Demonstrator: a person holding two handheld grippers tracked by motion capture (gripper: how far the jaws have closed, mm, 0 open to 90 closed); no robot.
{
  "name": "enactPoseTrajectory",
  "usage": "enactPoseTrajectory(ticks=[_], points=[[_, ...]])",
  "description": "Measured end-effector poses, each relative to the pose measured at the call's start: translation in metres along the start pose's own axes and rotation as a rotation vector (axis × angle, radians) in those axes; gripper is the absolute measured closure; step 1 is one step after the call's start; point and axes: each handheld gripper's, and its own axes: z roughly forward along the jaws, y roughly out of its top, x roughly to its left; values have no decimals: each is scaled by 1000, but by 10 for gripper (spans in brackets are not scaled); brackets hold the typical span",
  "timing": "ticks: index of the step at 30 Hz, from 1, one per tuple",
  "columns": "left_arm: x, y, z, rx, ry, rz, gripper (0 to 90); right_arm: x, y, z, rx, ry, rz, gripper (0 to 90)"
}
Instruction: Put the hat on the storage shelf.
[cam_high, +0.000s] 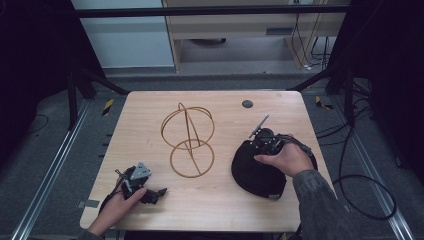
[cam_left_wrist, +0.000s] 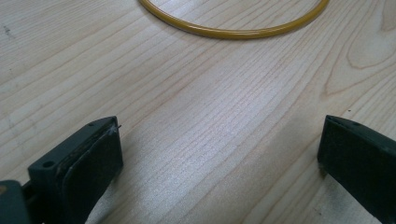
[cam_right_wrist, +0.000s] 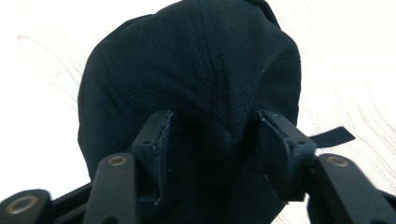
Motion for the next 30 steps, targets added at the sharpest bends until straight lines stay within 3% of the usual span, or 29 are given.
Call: enactPoseTrajectory(ticks=[5, 10, 16, 22, 24, 30], points=[[0, 0, 0, 0, -2, 2, 0, -4, -1, 3, 13, 10, 13, 583], [0, 0, 0, 0, -3, 3, 0, -6, -2, 3, 6, 36, -2, 738], [0, 0, 0, 1, -6, 6, 0, -6, -4, -2, -8, 56, 4, 766], [0, 0, 0, 0, -6, 5, 0, -7, -9, -24, -81, 44, 17, 774], [0, 0, 0, 2, -6, 7, 0, -7, -12, -37, -136, 39, 27, 775], [0, 0, 0, 2, -5, 5, 0, -8, -18, -53, -197, 25, 47, 777]])
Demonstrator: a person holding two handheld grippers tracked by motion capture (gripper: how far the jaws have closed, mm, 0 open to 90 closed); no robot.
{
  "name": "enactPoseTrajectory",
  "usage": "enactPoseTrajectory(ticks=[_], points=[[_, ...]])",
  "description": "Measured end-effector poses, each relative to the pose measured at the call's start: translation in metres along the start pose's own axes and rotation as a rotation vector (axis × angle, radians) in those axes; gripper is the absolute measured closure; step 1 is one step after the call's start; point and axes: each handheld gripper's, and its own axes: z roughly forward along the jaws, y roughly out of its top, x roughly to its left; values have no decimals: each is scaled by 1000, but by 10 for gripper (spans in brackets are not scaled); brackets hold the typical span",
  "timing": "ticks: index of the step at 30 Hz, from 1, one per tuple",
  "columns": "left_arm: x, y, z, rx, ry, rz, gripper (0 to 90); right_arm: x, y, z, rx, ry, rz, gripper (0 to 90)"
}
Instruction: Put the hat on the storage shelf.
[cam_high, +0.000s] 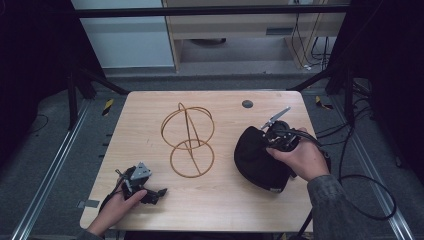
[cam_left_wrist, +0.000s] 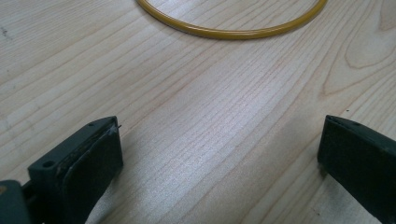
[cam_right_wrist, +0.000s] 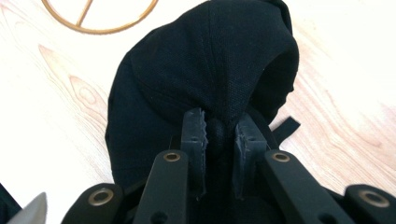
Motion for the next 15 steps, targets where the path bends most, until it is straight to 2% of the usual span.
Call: enactPoseTrajectory(ticks=[7, 15], points=[[0, 0, 0, 1, 1, 0, 0, -2, -2, -15, -72, 7, 16, 779], [0, 0, 0, -2, 1, -3, 0, -1, -1, -25, -93, -1, 14, 780]])
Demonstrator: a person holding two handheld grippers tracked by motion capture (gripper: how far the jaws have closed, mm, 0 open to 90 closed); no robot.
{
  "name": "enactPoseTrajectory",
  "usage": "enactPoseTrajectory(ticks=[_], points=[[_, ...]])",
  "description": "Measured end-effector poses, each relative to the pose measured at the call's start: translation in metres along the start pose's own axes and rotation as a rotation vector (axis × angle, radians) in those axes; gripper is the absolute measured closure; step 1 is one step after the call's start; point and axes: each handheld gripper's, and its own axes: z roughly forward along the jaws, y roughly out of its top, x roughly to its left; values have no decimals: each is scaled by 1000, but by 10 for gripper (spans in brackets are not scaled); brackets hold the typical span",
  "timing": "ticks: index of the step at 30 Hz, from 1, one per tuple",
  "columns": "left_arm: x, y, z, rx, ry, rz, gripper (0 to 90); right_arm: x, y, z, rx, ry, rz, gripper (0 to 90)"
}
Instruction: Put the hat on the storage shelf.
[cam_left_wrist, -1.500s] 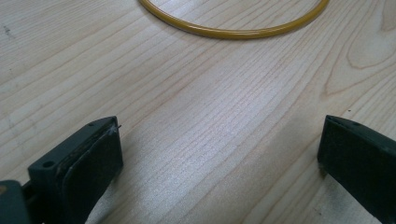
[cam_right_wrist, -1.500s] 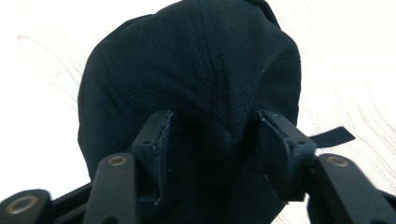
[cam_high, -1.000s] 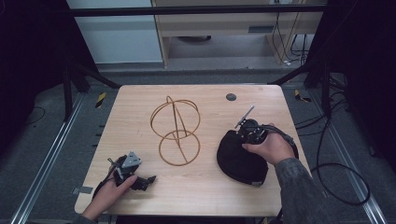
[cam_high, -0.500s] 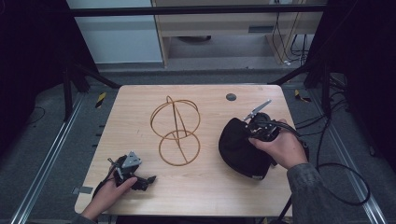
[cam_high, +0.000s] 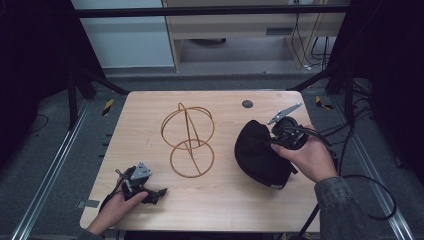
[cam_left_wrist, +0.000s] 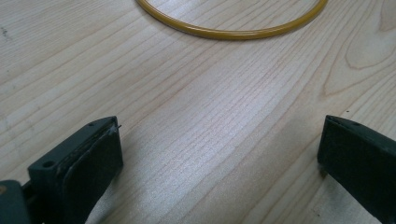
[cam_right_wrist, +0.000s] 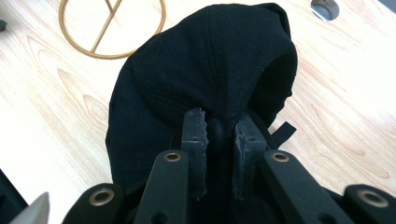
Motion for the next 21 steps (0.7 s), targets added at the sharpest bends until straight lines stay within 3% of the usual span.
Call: enactPoseTrajectory(ticks=[6, 9, 21], points=[[0, 0, 0, 0, 0, 0, 0, -3, 4, -4, -19, 0, 5, 782], [0, 0, 0, 0, 1, -1, 0, -4, 8, -8, -50, 21, 12, 782], [0, 0, 0, -1, 2, 0, 0, 2, 22, -20, -81, -18, -12, 783]])
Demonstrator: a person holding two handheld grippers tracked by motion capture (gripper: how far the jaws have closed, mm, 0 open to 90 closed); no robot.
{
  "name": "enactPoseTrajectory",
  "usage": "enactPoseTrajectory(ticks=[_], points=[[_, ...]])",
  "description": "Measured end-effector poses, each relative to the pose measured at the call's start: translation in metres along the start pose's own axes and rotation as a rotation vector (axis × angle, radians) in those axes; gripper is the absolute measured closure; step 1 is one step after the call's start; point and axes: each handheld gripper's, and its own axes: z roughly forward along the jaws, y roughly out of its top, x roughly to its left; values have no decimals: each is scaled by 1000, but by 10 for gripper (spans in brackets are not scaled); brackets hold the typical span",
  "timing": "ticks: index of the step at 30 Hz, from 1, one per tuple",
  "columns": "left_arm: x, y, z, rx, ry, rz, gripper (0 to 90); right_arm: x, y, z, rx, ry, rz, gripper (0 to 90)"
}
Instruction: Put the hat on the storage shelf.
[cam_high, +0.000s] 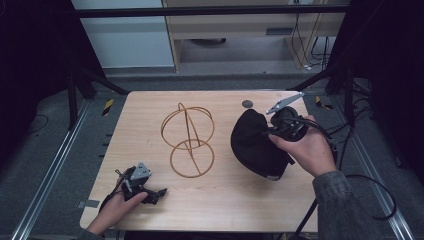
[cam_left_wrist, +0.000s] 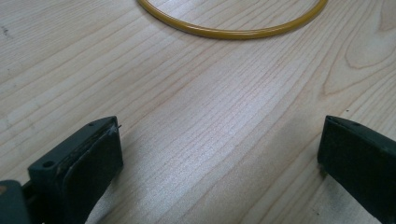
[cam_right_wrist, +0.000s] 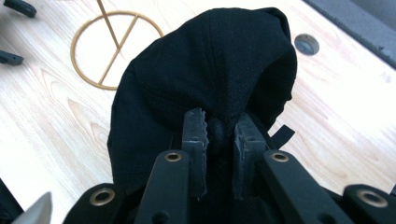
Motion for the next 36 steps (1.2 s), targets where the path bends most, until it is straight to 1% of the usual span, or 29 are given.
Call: enactPoseTrajectory(ticks=[1, 3, 5, 11, 15, 16, 18, 19, 21, 23, 27, 30, 32, 33, 34, 36], points=[[0, 0, 0, 0, 0, 0, 0, 2, 5, -1, -1, -5, -10, 783], [0, 0, 0, 0, 0, 0, 0, 2, 6, -2, -2, -7, -12, 783], [0, 0, 0, 1, 0, 0, 0, 4, 13, -4, -7, -14, -23, 783], [-1, 0, 0, 1, 2, -1, 0, 6, 25, -10, -24, -28, -27, 783], [-1, 0, 0, 0, 2, -1, 0, 7, 30, -14, -39, -27, -30, 782], [-1, 0, 0, 0, 2, -1, 0, 7, 32, -16, -52, -27, -28, 783], [-1, 0, 0, 0, 2, -1, 0, 6, 33, -17, -56, -29, -24, 783], [-1, 0, 0, 0, 2, -1, 0, 6, 36, -21, -75, -27, -24, 783], [-1, 0, 0, 1, 2, -1, 0, 6, 37, -22, -82, -31, -26, 783], [0, 0, 0, 3, 1, -1, 0, 6, 42, -28, -102, -33, -23, 783], [0, 0, 0, 3, 1, -1, 0, 7, 48, -35, -122, -30, -21, 783], [-1, 0, 0, 2, 1, -1, 0, 8, 52, -38, -135, -29, -26, 783], [-1, 0, 0, 2, 1, -1, 0, 10, 58, -43, -157, -29, -32, 783], [-1, 0, 0, 2, 1, -1, 0, 10, 58, -43, -157, -29, -32, 783], [-1, 0, 0, 2, 1, 0, 0, 12, 61, -47, -172, -28, -37, 783], [-1, 0, 0, 3, 1, 0, 0, 13, 63, -49, -176, -26, -37, 783]])
